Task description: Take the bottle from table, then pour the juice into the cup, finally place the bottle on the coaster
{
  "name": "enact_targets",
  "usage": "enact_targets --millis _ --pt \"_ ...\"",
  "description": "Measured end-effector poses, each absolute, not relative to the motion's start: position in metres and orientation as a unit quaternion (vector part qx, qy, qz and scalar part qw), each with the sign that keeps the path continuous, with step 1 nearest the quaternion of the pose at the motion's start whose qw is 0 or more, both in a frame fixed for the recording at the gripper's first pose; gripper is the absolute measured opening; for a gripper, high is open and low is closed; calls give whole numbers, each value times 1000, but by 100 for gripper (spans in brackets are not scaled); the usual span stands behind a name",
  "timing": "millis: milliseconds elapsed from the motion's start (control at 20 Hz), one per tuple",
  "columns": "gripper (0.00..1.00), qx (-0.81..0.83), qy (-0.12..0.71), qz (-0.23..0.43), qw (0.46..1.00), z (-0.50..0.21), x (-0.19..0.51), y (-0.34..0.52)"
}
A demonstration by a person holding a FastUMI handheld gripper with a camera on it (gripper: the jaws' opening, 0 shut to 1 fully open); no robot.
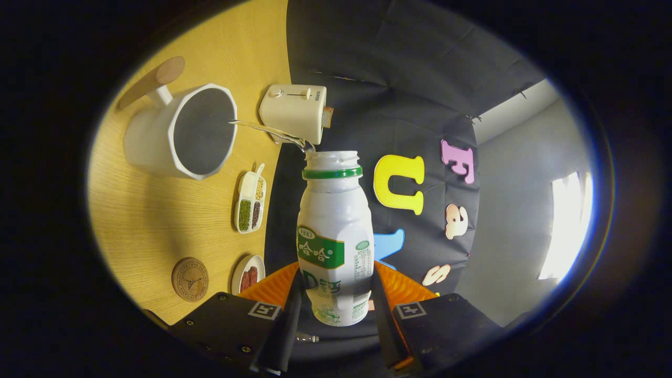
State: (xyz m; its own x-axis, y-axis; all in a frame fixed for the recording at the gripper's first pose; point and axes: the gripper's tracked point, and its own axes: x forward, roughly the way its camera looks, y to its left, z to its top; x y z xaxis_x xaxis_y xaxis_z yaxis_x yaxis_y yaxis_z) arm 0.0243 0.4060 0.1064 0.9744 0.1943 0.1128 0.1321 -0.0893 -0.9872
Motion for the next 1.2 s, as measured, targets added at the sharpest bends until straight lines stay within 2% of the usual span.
enact_targets --millis 1200 --pt "65 -755 -121 14 644 114 21 405"
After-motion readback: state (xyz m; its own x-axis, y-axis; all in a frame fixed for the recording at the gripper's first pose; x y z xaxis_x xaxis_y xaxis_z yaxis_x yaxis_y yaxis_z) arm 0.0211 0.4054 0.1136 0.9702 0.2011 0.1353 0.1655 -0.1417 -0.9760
